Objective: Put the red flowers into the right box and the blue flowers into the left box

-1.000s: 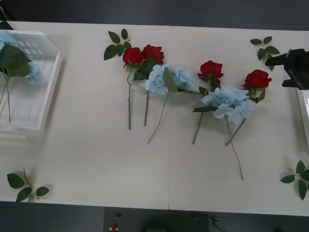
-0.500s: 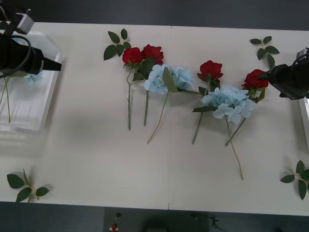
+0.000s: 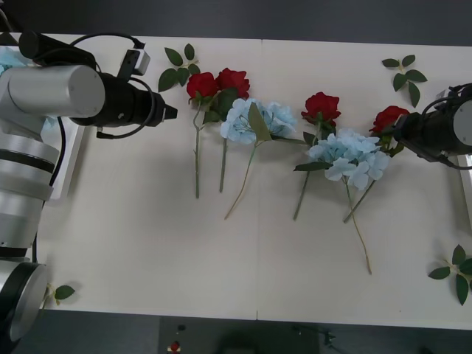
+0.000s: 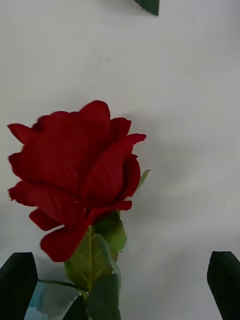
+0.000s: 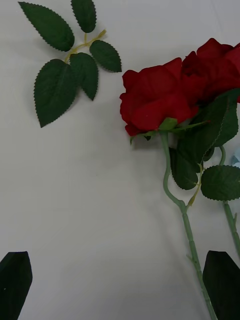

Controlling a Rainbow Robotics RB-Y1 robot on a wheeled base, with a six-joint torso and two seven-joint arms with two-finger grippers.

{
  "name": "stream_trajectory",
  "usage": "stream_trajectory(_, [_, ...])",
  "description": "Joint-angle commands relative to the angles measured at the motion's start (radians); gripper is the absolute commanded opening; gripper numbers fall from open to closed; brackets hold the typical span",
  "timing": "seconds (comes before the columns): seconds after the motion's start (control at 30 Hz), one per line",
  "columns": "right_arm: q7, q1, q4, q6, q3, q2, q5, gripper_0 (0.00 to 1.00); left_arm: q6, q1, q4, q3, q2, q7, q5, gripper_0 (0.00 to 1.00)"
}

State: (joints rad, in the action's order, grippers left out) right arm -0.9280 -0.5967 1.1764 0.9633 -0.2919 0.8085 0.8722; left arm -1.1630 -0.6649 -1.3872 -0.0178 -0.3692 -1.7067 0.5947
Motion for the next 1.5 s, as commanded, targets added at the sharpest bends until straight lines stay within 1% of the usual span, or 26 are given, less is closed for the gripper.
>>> stream_trajectory(0.03, [0.031,-0.054,-0.035,0.0,0.007,-0.025,-0.053,1.0,0.082,-0.013,0.02,-0.07,0.035,0.033,-0.092,1.0])
stream_trajectory(0.17, [0.034,-0.075,-0.072,0.0,0.007,-0.054,-0.102,1.0,0.212,-0.019,0.082,-0.172,0.059,0.05,-0.156,1.0])
stream_trajectory(0.3, [0.037,-0.097,-0.116,0.0,0.007,-0.091,-0.174,1.0,0.325,-0.039,0.186,-0.249,0.087,0.065,-0.176,1.0])
stream_trajectory(0.4, [0.037,-0.112,-0.15,-0.003,0.007,-0.121,-0.228,1.0,0.358,-0.045,0.228,-0.271,0.11,0.067,-0.187,1.0])
stream_trajectory(0.53, [0.04,-0.127,-0.188,-0.014,0.007,-0.153,-0.272,1.0,0.362,-0.045,0.24,-0.28,0.131,0.067,-0.202,0.99])
stream_trajectory(0.57, [0.04,-0.132,-0.198,-0.018,0.007,-0.161,-0.285,1.0,0.362,-0.045,0.241,-0.287,0.136,0.067,-0.208,0.94])
stream_trajectory(0.6, [0.043,-0.132,-0.201,-0.02,0.007,-0.167,-0.297,1.0,0.362,-0.045,0.244,-0.294,0.139,0.068,-0.213,0.79])
stream_trajectory(0.63, [0.043,-0.132,-0.201,-0.02,0.007,-0.17,-0.305,1.0,0.362,-0.045,0.244,-0.297,0.141,0.07,-0.216,0.69])
stream_trajectory(0.67, [0.044,-0.132,-0.201,-0.021,0.007,-0.175,-0.317,1.0,0.362,-0.045,0.244,-0.303,0.142,0.073,-0.219,0.48])
stream_trajectory(0.7, [0.047,-0.132,-0.201,-0.02,0.007,-0.18,-0.329,1.0,0.362,-0.045,0.244,-0.309,0.142,0.078,-0.222,0.25])
stream_trajectory(0.77, [0.049,-0.132,-0.201,-0.02,0.007,-0.184,-0.338,1.0,0.362,-0.045,0.244,-0.312,0.142,0.081,-0.227,0.01])
stream_trajectory(0.83, [0.051,-0.132,-0.201,-0.02,0.007,-0.186,-0.34,1.0,0.364,-0.045,0.246,-0.314,0.142,0.082,-0.23,0.0])
stream_trajectory(0.87, [0.052,-0.132,-0.201,-0.02,0.007,-0.189,-0.338,0.88,0.364,-0.045,0.244,-0.314,0.144,0.084,-0.231,0.0])
stream_trajectory(0.9, [0.052,-0.132,-0.201,-0.02,0.007,-0.19,-0.338,0.58,0.365,-0.045,0.244,-0.314,0.142,0.084,-0.234,0.0])
stream_trajectory(0.93, [0.052,-0.132,-0.201,-0.02,0.007,-0.19,-0.337,0.41,0.367,-0.044,0.246,-0.312,0.144,0.085,-0.234,0.0])
stream_trajectory(0.97, [0.052,-0.132,-0.201,-0.02,0.008,-0.192,-0.338,0.1,0.371,-0.044,0.246,-0.312,0.142,0.087,-0.237,0.0])
stream_trajectory(1.0, [0.052,-0.132,-0.201,-0.02,0.007,-0.192,-0.34,0.0,0.376,-0.045,0.246,-0.312,0.142,0.087,-0.242,0.0])
stream_trajectory(1.17, [0.052,-0.132,-0.201,-0.02,0.007,-0.193,-0.341,0.0,0.379,-0.041,0.244,-0.312,0.131,0.088,-0.259,0.0])
stream_trajectory(1.27, [0.052,-0.132,-0.201,-0.021,0.007,-0.195,-0.341,0.0,0.379,-0.016,0.231,-0.312,0.108,0.087,-0.25,0.0])
stream_trajectory(1.37, [0.052,-0.134,-0.201,-0.025,0.007,-0.195,-0.34,0.0,0.379,0.045,0.152,-0.312,0.065,0.084,-0.247,0.0])
stream_trajectory(1.5, [0.054,-0.132,-0.201,-0.029,0.007,-0.195,-0.337,0.0,0.378,0.165,0.008,-0.314,-0.016,0.078,-0.233,0.0])
